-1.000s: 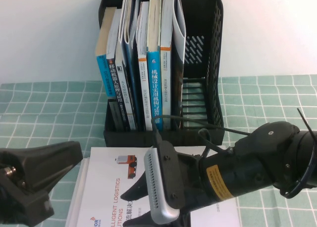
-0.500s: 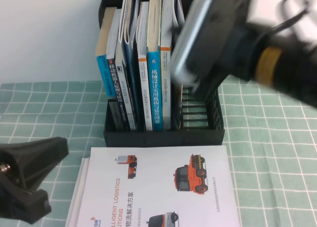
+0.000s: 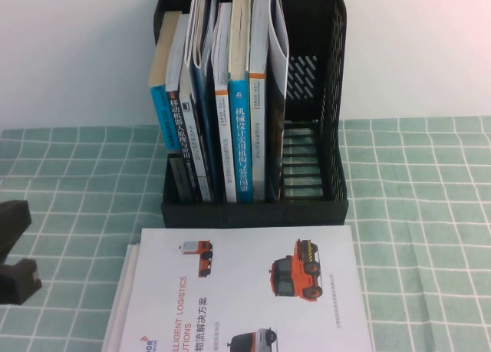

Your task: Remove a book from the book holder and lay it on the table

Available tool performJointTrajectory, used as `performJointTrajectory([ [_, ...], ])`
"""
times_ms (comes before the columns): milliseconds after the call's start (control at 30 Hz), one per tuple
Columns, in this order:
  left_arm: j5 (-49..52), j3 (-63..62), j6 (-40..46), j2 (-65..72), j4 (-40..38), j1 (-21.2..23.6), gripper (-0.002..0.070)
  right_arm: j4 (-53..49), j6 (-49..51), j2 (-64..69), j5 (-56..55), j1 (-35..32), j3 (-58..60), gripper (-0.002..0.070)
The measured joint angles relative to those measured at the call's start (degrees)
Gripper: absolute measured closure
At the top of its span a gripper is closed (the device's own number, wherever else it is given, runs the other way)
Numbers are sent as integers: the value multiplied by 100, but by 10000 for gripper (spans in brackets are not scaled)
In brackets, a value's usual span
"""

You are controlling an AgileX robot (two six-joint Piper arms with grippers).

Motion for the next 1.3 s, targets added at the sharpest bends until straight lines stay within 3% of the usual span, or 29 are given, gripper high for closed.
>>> performJointTrajectory([
  [367,-2431,1374,-97,-540,476,0,678,2058,-278,-3446,-2789,-20,3328,678],
  [600,-2691,2241,136,-1292,1014,287,678,2374,-314,-4757,-3587,-20,4663,678],
  [867,-2713,2977,177,-2530,1271,1588,678,2415,-326,-4992,-3804,-20,4877,678],
  [1133,-2753,3583,177,-3576,1286,3327,678,2423,-336,-4992,-3717,-20,4900,678],
  [1300,-2753,3913,177,-3632,1296,4013,677,2438,-320,-4992,-3705,-20,4900,678],
])
